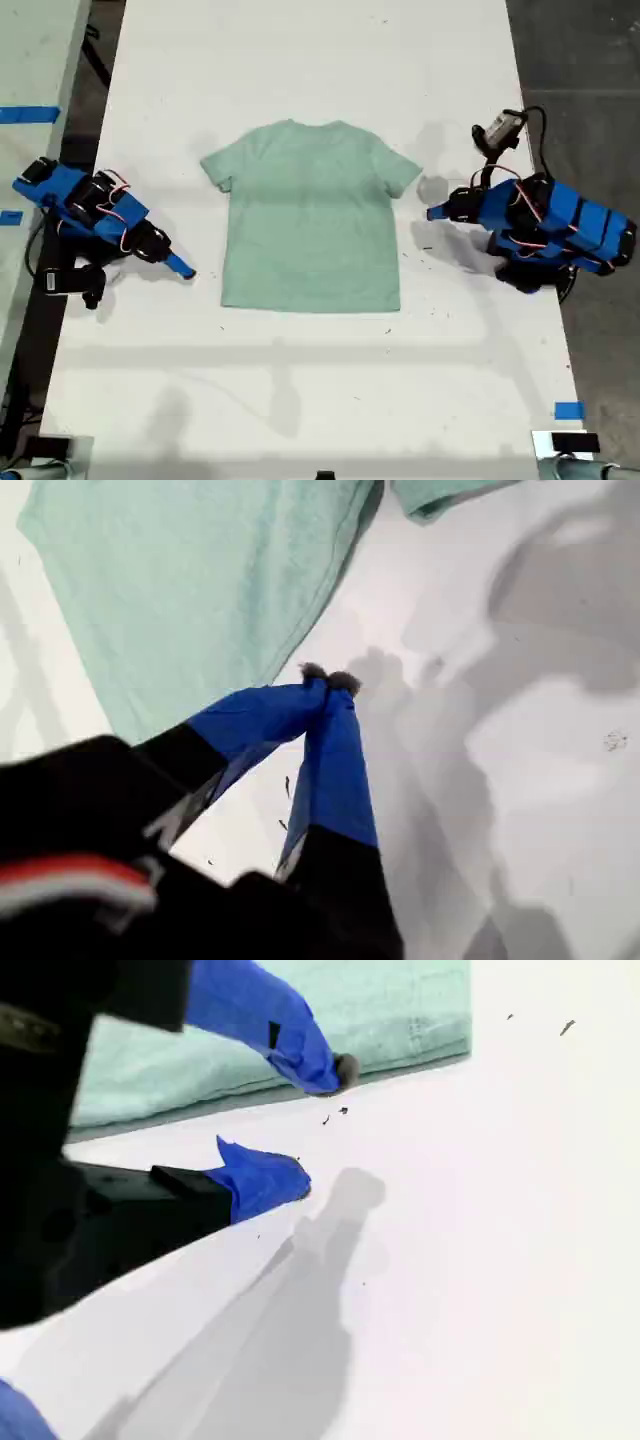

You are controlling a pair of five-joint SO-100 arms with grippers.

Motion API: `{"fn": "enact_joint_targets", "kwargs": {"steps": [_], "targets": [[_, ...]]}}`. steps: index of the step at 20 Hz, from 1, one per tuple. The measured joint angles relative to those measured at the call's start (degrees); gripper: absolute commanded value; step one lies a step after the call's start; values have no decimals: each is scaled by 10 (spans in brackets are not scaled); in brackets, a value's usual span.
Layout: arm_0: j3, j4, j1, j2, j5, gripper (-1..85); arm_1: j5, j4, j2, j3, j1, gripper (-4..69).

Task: Fold tshirt

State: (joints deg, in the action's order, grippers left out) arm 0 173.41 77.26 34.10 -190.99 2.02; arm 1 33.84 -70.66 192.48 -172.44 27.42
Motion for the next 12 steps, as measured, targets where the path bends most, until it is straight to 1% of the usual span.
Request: {"fn": "enact_joint_targets", "kwargs": {"steps": [1,2,3,4,5,6,7,12], "targets": [[0,0,0,0,0,1,0,0,0,0,0,-17],[0,-8,-20,0,-22,1,-27,11,0,0,-25,-17],[-1,-13,-95,1,-56,1,-102,18,4,0,-79,-17],[-1,-16,-186,2,-71,1,-199,20,1,0,-111,-17],[-1,-17,-269,3,-76,1,-287,22,1,-1,-120,-17],[0,-18,-304,1,-85,1,-334,25,6,-1,-119,-17],[0,-18,-316,1,-80,1,-351,25,4,-1,-122,-16],[-6,-25,-335,8,-89,1,-354,18,2,0,-129,-15]]}}
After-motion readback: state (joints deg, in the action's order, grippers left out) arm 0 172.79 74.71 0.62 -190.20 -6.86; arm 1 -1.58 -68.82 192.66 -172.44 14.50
